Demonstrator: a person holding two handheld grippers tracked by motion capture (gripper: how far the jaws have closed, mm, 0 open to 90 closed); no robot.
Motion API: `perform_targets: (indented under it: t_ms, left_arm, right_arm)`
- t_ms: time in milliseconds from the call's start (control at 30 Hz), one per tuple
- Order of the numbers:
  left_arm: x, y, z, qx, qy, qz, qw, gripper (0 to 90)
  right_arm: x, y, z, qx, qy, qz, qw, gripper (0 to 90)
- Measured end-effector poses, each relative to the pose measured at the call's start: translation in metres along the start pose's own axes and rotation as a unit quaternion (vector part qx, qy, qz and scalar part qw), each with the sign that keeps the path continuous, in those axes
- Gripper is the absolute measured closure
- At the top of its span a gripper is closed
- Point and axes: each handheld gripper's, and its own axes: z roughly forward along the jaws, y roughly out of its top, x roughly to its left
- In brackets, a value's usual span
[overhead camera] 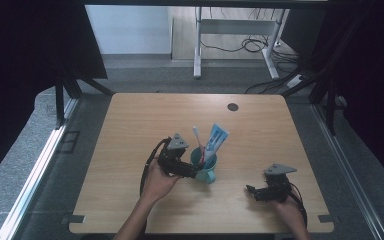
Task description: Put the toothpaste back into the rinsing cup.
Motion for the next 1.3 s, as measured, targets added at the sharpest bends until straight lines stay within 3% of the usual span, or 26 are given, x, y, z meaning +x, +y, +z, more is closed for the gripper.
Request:
perform_targets:
  t_ms: [867, 1300]
  left_arm:
    - [0.032, -0.033, -0.029, 0.009, 0.056, -0.012, 0.9983, 0.3]
    - [0.047, -0.067, -0.041, 0.019, 0.079, -0.034, 0.9961, 0.0]
  right_arm:
    - [0.0, 0.0, 0.0, -0.001, 0.001, 0.001, 1.0, 5.0]
    - [0.0, 0.0, 0.0, -0.001, 0.0, 0.001, 1.0, 4.9]
